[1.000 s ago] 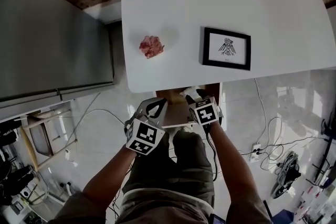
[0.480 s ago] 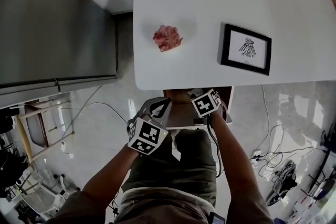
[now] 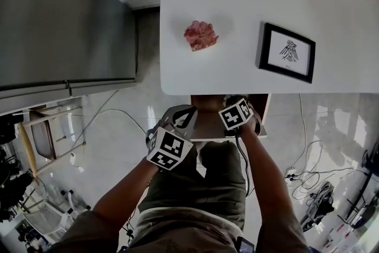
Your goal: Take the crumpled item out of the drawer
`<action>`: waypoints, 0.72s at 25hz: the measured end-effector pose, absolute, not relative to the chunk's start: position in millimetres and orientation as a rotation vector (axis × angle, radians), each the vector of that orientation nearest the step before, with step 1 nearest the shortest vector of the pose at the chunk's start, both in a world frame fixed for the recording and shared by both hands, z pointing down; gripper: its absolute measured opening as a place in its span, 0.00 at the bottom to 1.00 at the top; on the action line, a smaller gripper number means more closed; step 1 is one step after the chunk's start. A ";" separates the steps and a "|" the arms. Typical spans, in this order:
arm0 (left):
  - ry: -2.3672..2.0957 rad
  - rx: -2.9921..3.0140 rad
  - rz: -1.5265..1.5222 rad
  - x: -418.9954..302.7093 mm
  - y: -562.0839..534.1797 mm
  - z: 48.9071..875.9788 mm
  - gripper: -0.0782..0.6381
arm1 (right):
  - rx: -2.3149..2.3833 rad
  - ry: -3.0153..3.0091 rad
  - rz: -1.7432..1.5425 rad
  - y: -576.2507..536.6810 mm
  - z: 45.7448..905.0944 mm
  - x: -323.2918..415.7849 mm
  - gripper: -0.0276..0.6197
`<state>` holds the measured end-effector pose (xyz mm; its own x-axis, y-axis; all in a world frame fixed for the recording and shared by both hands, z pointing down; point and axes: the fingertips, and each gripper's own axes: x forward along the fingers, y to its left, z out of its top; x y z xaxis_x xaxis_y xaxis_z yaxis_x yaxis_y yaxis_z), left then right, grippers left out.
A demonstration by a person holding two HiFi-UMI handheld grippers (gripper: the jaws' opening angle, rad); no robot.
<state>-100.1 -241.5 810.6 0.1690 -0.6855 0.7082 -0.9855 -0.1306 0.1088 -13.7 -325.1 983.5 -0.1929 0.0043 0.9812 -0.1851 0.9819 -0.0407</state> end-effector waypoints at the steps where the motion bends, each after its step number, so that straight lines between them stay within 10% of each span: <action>1: -1.572 1.884 0.688 -99.6 -240.1 808.9 0.11 | 0.146 -1.765 0.204 -324.2 981.2 -14.0 0.11; 18: -1.590 1.912 0.640 -91.1 -230.5 686.4 0.11 | 0.291 -2.039 0.403 -309.0 782.4 15.7 0.11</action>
<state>-91.1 -230.5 686.4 0.1801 -0.7132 0.6775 -0.9836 -0.1342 0.1203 15.7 -309.0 782.4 -0.4750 -0.0366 0.8792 -0.3686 0.9155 -0.1610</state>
